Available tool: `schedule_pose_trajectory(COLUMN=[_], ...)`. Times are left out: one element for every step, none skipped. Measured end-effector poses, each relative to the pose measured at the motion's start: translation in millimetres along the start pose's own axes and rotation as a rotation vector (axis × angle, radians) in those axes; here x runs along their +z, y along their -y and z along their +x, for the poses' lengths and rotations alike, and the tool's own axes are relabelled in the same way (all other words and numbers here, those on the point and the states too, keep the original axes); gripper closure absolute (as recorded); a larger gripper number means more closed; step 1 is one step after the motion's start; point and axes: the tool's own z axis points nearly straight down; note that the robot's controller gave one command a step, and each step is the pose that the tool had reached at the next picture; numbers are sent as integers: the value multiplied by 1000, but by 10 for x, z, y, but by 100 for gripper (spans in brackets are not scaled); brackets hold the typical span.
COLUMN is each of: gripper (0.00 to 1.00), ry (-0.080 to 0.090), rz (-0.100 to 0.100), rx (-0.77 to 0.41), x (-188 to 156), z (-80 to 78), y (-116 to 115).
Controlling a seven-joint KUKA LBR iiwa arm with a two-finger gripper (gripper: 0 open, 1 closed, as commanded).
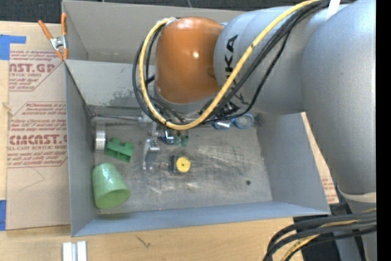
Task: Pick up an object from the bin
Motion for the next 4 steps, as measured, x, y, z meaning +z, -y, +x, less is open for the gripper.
schedule_pose_trajectory(gripper=[0,0,0,0], ry=[14,9,7,14], rz=[0,-2,-2,-2], rx=[29,297,675,900], x=[1064,762,772,1035], z=[-43,85,0,172], y=[-328,-434,-391,-623])
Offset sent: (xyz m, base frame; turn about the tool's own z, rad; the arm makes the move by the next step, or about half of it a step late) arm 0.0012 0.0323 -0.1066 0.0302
